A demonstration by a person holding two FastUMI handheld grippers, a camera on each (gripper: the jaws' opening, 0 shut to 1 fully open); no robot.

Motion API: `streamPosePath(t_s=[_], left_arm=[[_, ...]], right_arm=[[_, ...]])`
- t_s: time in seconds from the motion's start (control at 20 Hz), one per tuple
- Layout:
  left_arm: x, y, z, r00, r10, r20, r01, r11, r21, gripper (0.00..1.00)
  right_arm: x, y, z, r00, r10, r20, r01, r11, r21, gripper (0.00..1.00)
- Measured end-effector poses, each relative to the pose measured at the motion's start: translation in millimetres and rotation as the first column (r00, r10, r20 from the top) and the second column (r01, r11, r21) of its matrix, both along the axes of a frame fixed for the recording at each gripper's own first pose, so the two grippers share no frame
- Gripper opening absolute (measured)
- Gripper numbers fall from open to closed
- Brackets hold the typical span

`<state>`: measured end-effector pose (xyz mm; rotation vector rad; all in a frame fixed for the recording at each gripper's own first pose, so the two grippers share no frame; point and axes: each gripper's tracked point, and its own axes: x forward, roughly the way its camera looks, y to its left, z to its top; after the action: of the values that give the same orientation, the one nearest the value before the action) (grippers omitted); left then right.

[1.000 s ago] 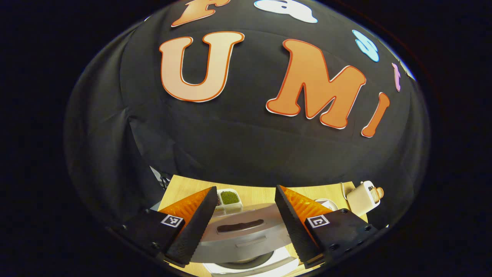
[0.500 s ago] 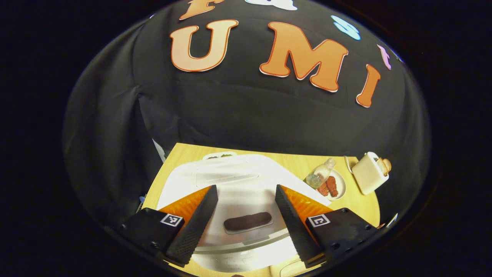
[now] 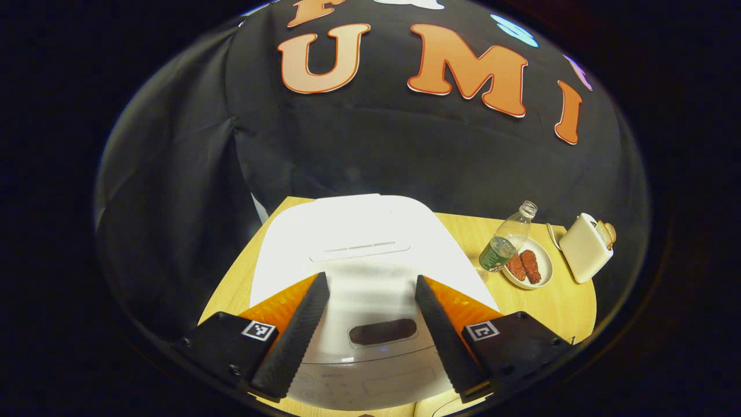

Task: Close the left gripper, press the button to open the rice cooker; take a wooden spoon from the chopstick holder with the right hand, scoop a spoonful of rice and pour it into the rice cooker, then put the wooden spoon back into the chopstick holder.

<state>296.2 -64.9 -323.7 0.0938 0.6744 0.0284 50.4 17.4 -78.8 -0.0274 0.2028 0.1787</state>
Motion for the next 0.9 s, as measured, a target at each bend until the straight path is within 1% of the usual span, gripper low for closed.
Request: streamPosePath(t_s=[0.1, 0.15, 0.25, 0.3, 0.35, 0.4, 0.5, 0.6, 0.7, 0.75, 0.9], left_arm=[[-0.9, -0.9, 0.7, 1.000, 0.008, -0.003, -0.008, 0.999, -0.033, 1.00], [0.4, -1.4, 3.5, 1.000, 0.012, 0.012, -0.012, 0.999, -0.036, 1.00], [-0.9, -0.4, 8.4, 1.000, 0.016, 0.020, -0.016, 1.000, -0.019, 1.00], [-5.8, -4.7, 9.5, 1.000, 0.009, 0.003, -0.009, 1.000, -0.029, 1.00], [-14.1, -10.6, 18.7, 1.000, -0.003, 0.007, 0.003, 1.000, -0.031, 1.00], [-17.8, -11.7, 34.2, 0.999, -0.015, 0.039, 0.016, 1.000, -0.012, 1.00], [-22.4, -12.3, 77.4, 0.992, -0.049, 0.114, 0.045, 0.998, 0.033, 1.00], [-31.2, -18.1, 128.6, 0.980, -0.063, 0.190, 0.057, 0.998, 0.036, 1.00], [-40.6, -27.1, 176.4, 0.960, -0.065, 0.271, 0.059, 0.998, 0.030, 1.00], [-53.5, -27.0, 207.4, 0.947, -0.067, 0.313, 0.060, 0.998, 0.032, 1.00], [-86.2, -29.1, 279.3, 0.905, -0.080, 0.417, 0.072, 0.997, 0.036, 1.00]], right_arm=[[-0.6, 3.2, -2.5, 1.000, 0.012, -0.010, -0.011, 1.000, 0.006, 0.95], [0.4, 4.3, -2.1, 1.000, 0.015, -0.010, -0.015, 1.000, 0.007, 0.95], [6.2, 3.2, -0.3, 1.000, 0.013, 0.004, -0.013, 1.000, 0.005, 0.95], [8.1, 2.8, 1.6, 1.000, 0.011, 0.009, -0.011, 1.000, 0.006, 0.95], [10.5, 4.5, 5.0, 1.000, 0.013, 0.014, -0.013, 1.000, 0.014, 0.95], [12.5, 4.8, 8.4, 1.000, 0.013, 0.019, -0.014, 1.000, 0.023, 0.95], [18.8, 3.9, 21.0, 0.999, 0.011, 0.042, -0.013, 1.000, 0.028, 0.95], [24.7, 2.7, 37.9, 0.997, 0.010, 0.076, -0.012, 1.000, 0.018, 0.95], [30.1, 2.3, 53.1, 0.994, 0.012, 0.106, -0.012, 1.000, 0.000, 0.95], [32.5, 0.2, 62.7, 0.992, 0.009, 0.124, -0.007, 1.000, -0.011, 0.95], [38.1, -4.2, 94.3, 0.981, 0.001, 0.192, 0.007, 0.999, -0.040, 0.95]])
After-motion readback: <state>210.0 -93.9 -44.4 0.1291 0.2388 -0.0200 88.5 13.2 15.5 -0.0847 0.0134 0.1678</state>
